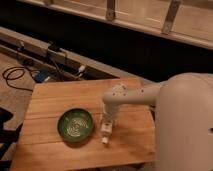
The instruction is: Place the bottle in the ceramic bowl
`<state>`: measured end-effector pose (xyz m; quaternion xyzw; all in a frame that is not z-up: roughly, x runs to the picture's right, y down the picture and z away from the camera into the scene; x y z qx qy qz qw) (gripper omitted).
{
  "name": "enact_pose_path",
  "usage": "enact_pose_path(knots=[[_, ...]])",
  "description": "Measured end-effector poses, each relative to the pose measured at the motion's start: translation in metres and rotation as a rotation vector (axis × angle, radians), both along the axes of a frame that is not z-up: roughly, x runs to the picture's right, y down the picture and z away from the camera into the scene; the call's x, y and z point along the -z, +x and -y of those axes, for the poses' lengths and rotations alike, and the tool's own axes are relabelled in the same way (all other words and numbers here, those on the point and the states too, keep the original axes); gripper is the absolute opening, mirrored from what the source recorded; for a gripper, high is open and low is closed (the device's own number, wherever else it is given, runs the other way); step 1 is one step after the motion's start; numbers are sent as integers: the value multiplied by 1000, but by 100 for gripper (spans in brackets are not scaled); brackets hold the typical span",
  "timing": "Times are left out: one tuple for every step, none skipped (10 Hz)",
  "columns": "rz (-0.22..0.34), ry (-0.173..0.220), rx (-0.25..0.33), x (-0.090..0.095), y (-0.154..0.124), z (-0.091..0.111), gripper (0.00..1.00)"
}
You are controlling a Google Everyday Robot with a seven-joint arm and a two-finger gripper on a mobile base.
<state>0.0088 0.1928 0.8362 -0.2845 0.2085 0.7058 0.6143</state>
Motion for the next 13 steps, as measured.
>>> enact_pose_path(knots=[[-2,28,1,9,0,12,0],[0,55,7,20,-1,26,0],[9,99,22,39,-6,50,0],[26,124,42,50,-12,64,0],[57,143,61,59,-23,76,0],[90,150,70,64,-37,83,0],[143,150,83,67,-60,89,0],[192,143,97,67,-83,89,0],[240,130,112,65,-104,84,0],[287,110,120,61,-121,73,0],[315,97,124,59,-131,66,0],[319,95,124,59,-132,65,1],[316,96,122,58,-130,65,10]])
